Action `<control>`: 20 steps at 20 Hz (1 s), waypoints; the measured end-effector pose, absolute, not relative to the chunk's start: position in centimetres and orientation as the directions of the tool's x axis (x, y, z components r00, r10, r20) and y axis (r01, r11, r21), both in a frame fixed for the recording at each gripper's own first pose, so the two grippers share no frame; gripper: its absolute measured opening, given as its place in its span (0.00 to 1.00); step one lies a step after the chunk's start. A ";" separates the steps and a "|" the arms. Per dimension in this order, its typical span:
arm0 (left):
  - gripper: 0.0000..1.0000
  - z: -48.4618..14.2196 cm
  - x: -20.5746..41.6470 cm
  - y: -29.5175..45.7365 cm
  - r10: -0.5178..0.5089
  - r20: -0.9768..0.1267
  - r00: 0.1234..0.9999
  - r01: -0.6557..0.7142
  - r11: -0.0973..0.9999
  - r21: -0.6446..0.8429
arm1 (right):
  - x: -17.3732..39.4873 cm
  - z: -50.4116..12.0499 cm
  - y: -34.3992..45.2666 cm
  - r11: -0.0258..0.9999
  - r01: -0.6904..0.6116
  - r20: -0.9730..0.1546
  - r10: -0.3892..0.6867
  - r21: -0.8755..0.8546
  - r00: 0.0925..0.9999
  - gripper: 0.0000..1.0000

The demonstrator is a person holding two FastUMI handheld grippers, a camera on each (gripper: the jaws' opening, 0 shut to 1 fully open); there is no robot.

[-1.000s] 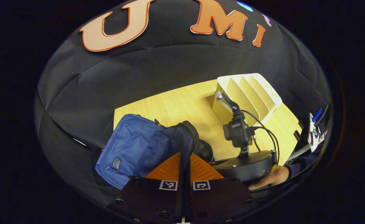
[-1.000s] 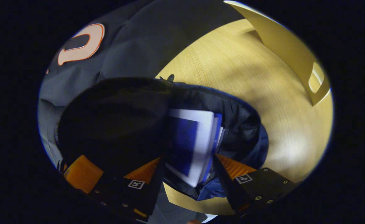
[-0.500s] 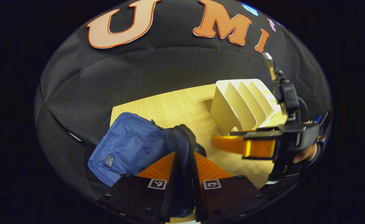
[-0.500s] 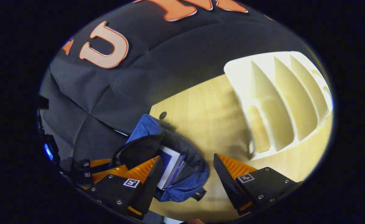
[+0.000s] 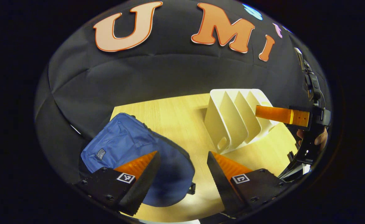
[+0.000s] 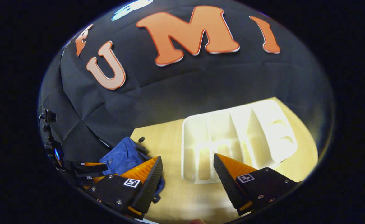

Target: Open the schoolbag, grab two books from the bookshelf and put them into the schoolbag.

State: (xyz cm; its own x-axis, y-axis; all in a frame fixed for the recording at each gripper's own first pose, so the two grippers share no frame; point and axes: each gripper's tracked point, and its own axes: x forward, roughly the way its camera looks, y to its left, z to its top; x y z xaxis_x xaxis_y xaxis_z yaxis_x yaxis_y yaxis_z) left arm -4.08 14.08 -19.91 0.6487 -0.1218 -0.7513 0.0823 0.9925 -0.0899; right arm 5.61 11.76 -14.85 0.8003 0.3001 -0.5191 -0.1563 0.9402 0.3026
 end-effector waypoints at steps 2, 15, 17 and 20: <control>0.98 -18.4 -3.1 12.6 -0.096 -0.715 0.692 0.066 0.995 -0.069 | 6.0 -13.2 9.2 0.949 -0.159 -0.476 0.277 0.273 0.835 0.97; 0.96 -6.2 1.8 0.0 0.015 -0.349 0.937 -0.035 0.998 -0.052 | 6.9 -5.6 -4.2 0.981 -0.183 -0.230 0.193 0.066 0.954 0.97; 0.98 -4.7 1.9 -1.3 0.047 -0.293 0.955 -0.074 0.994 -0.081 | 6.4 -4.4 -5.4 0.980 -0.187 -0.195 0.195 0.061 0.961 0.97; 0.96 -2.3 1.0 -2.6 0.107 -0.203 0.973 -0.132 0.985 -0.114 | 5.7 -3.8 -6.5 0.975 -0.216 -0.162 0.223 0.061 0.961 0.97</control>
